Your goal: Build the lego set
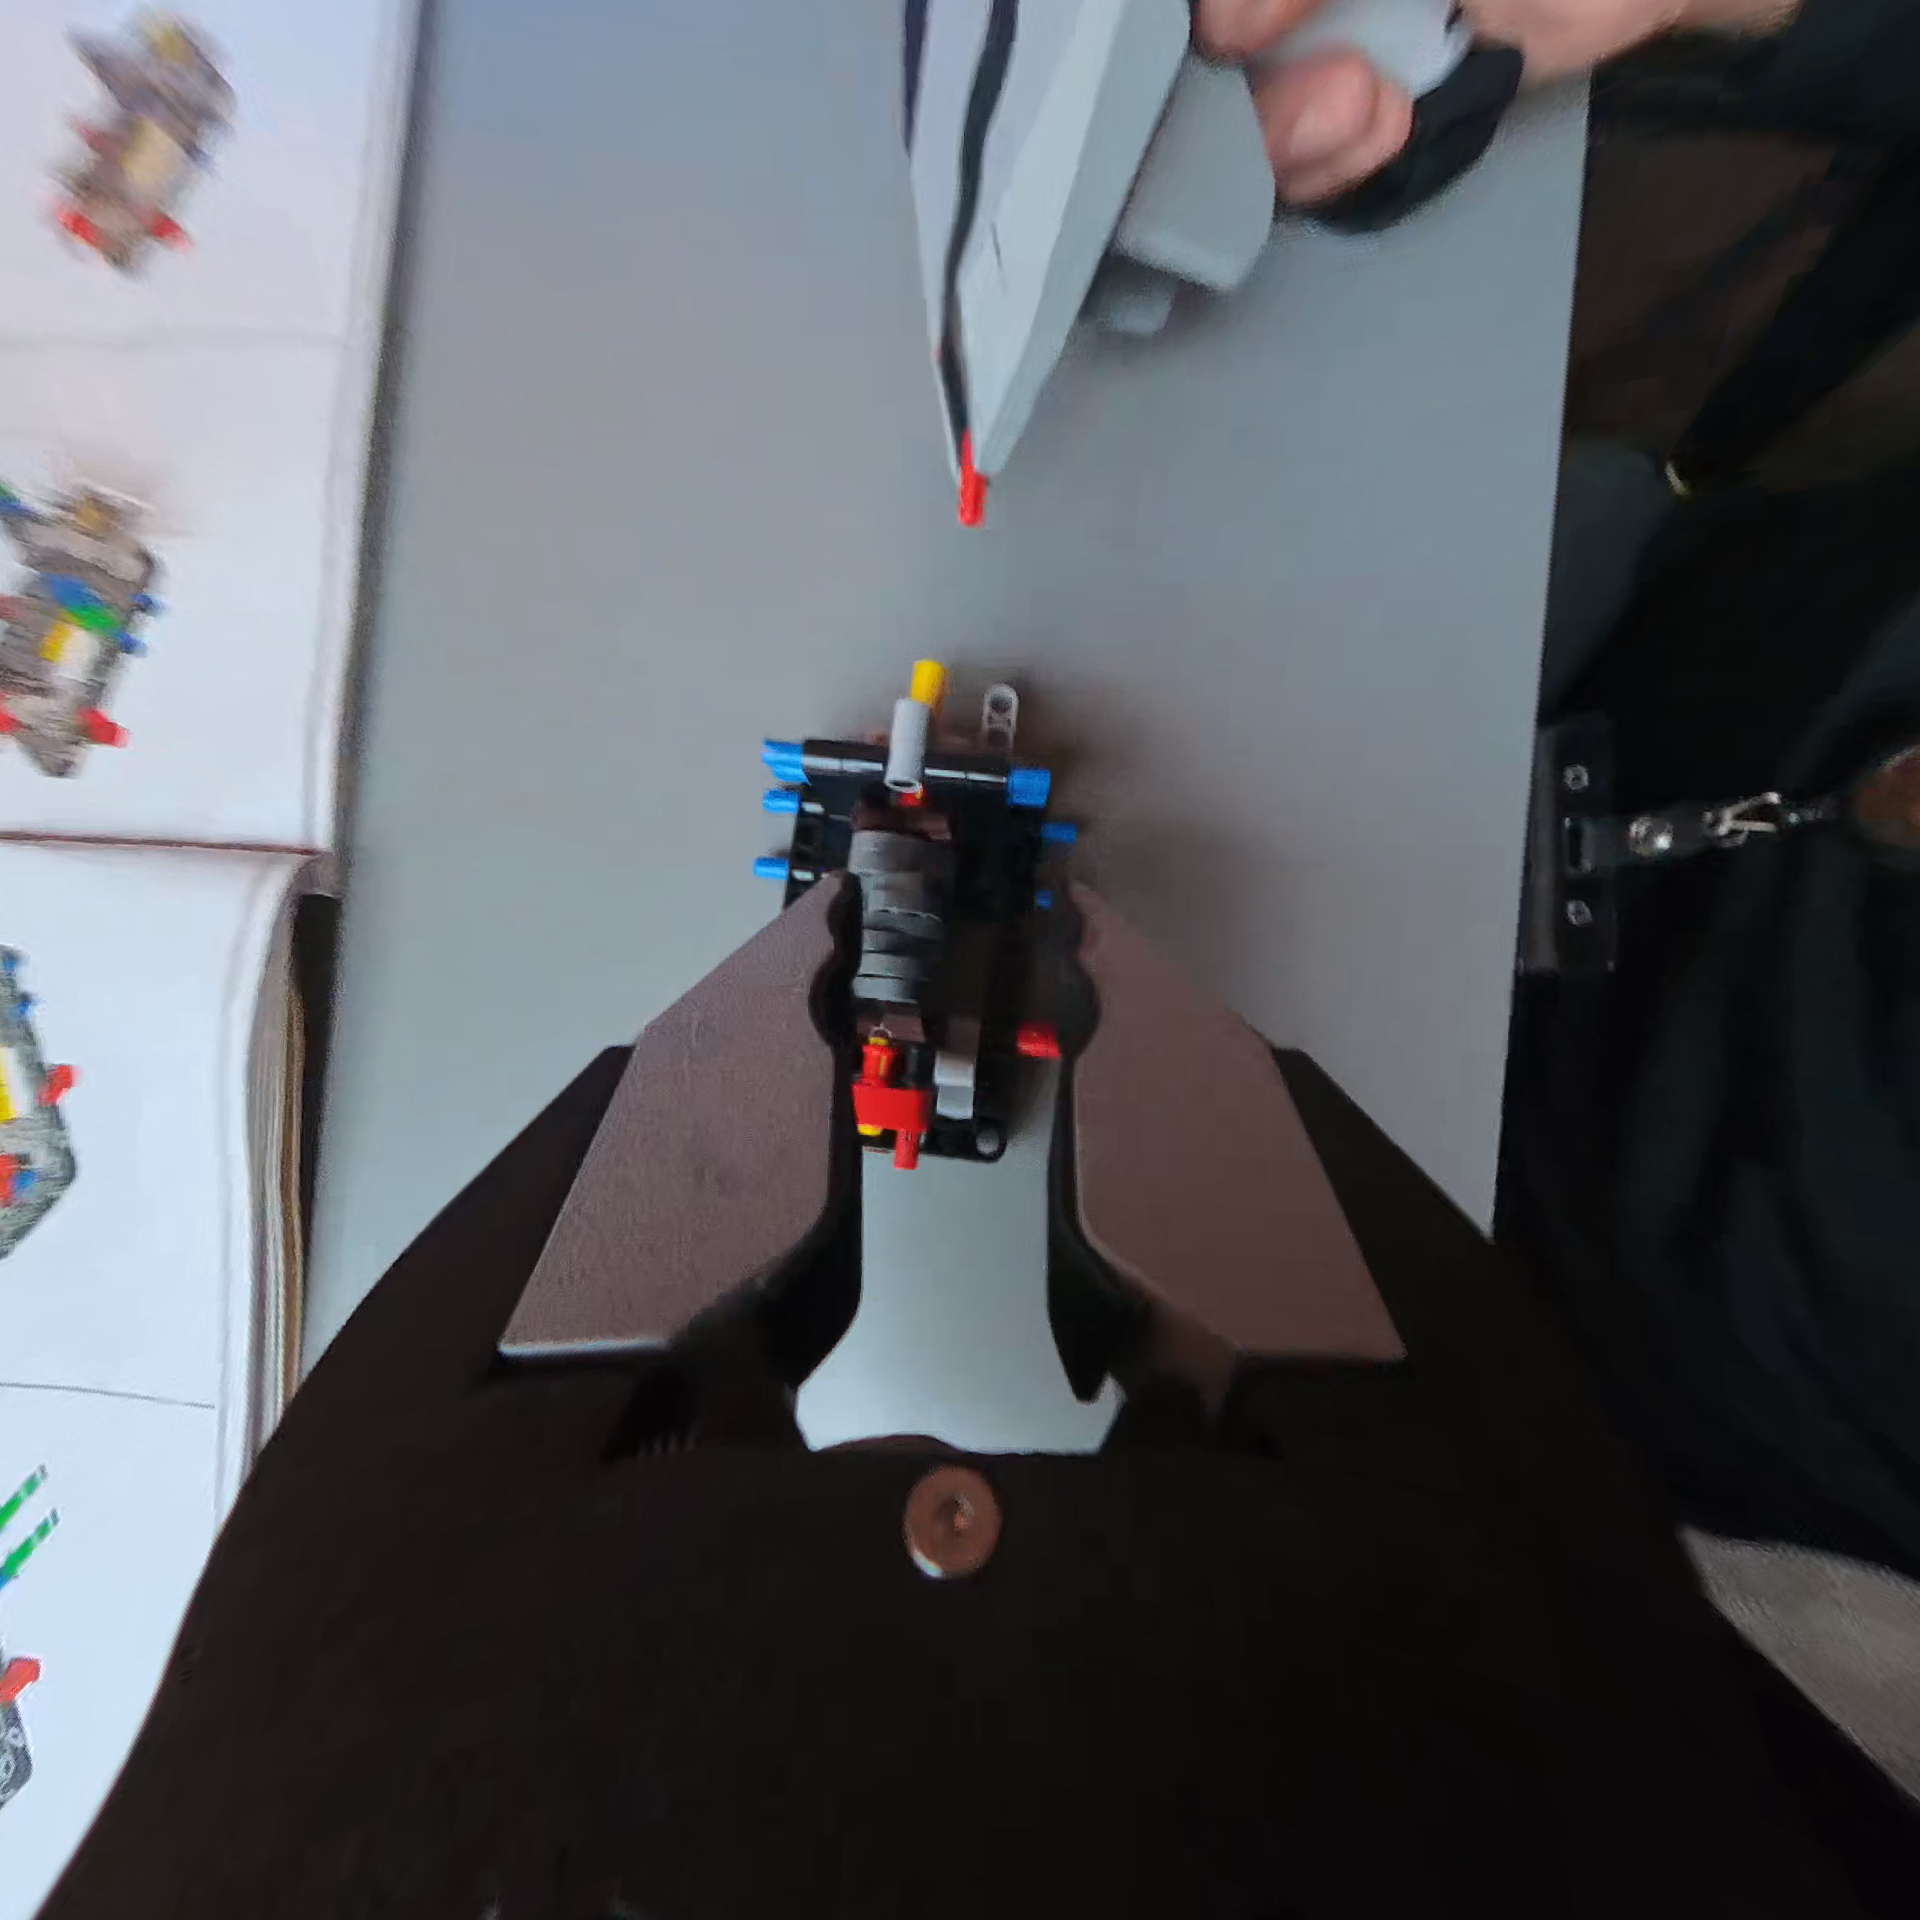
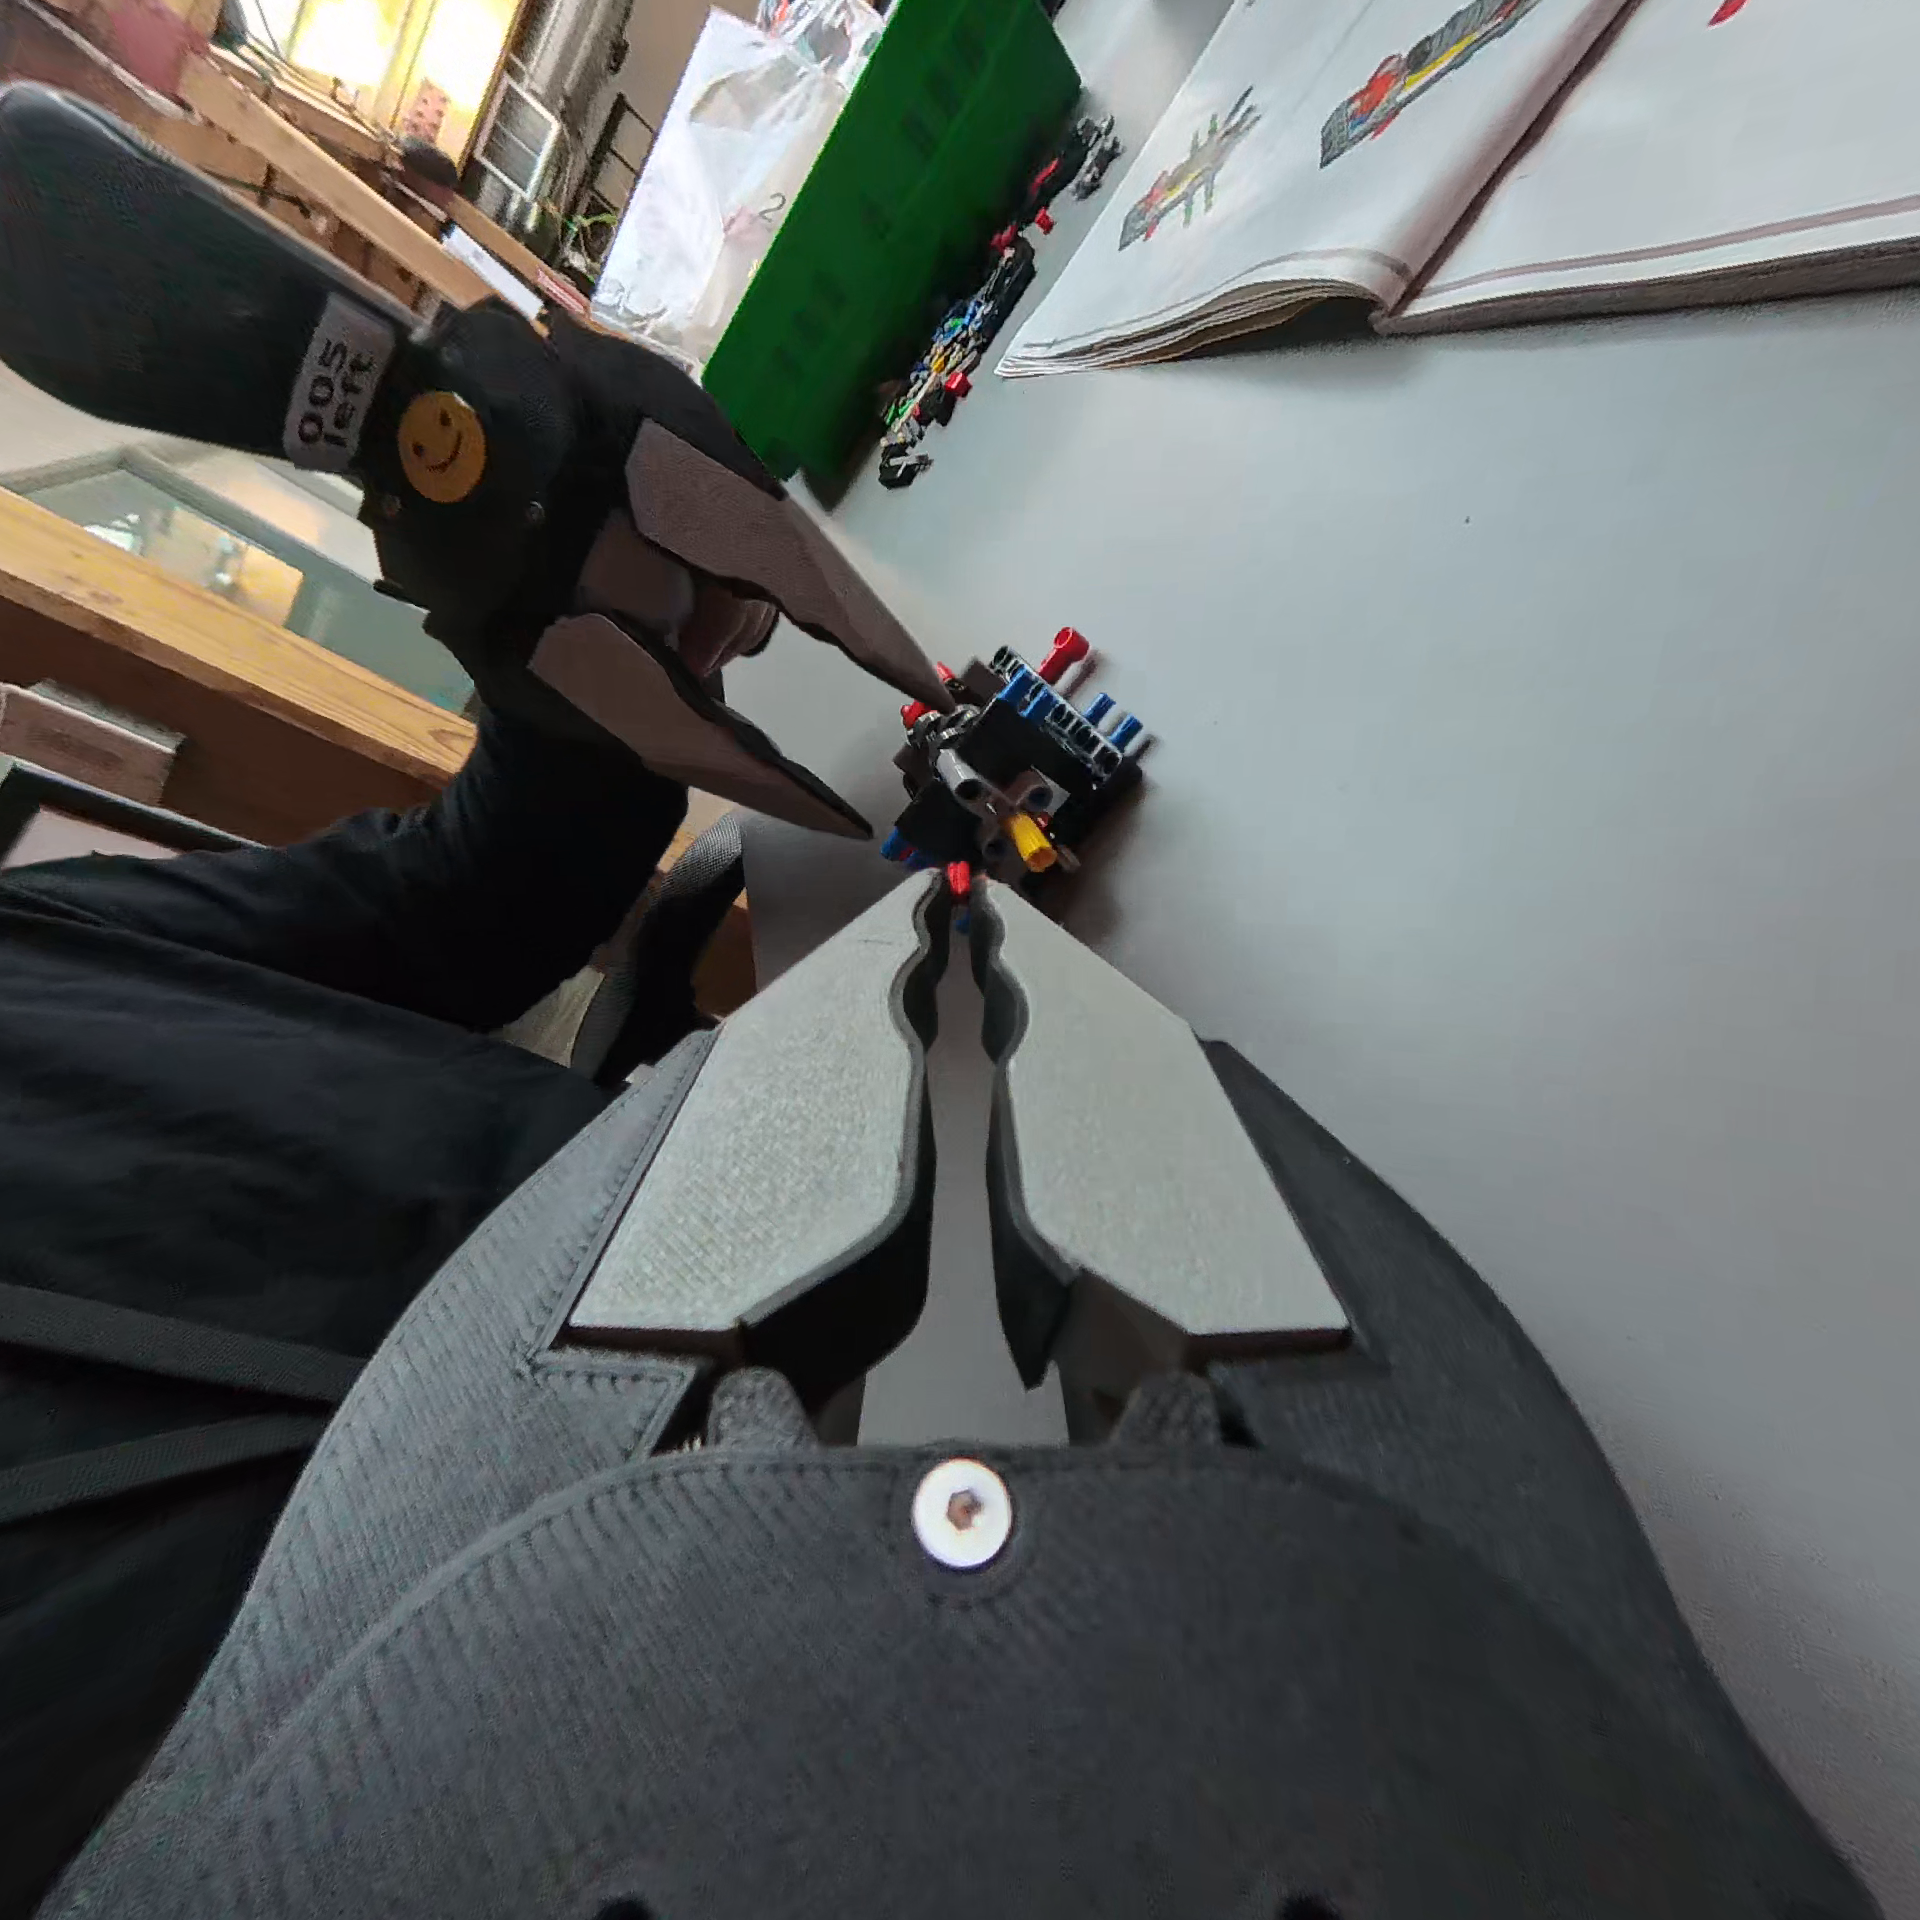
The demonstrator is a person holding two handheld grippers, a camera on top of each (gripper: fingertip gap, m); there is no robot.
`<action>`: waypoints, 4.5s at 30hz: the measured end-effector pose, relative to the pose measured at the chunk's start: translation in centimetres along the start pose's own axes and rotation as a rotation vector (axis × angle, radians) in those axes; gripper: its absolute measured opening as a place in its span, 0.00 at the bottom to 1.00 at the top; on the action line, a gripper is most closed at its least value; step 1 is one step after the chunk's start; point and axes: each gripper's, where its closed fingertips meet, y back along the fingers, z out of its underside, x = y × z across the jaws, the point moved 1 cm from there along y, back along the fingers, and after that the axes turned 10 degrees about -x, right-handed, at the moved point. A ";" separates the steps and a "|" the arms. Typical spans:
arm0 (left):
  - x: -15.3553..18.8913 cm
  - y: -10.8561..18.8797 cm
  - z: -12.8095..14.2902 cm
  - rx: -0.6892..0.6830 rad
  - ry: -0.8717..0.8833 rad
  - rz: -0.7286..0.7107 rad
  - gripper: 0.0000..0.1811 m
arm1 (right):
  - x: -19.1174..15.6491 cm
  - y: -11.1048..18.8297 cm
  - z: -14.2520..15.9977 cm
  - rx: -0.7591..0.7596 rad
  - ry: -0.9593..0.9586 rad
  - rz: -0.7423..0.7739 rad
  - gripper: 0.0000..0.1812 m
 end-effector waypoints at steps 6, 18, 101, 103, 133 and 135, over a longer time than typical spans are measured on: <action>-0.9 -1.3 0.5 -0.125 -0.055 -0.001 0.08 | 0.7 0.0 0.0 -0.027 -0.009 -0.012 0.00; -0.5 -2.8 1.0 -0.154 -0.053 -0.006 0.13 | 0.7 0.1 0.5 -0.059 0.002 -0.012 0.00; 0.8 0.0 -0.9 0.366 -0.118 -0.448 0.12 | -2.5 -0.9 -0.3 -0.217 0.339 0.204 0.00; 0.7 -0.3 -0.7 0.352 -0.115 -0.449 0.12 | -2.8 -1.0 -0.7 -0.168 0.336 0.168 0.00; 0.1 -0.1 -0.5 0.363 -0.060 -0.435 0.12 | -3.1 -1.6 -1.6 0.026 0.239 -0.056 0.00; 0.0 0.2 -0.7 0.393 -0.048 -0.412 0.13 | -3.2 -1.4 -1.7 0.001 0.263 -0.045 0.00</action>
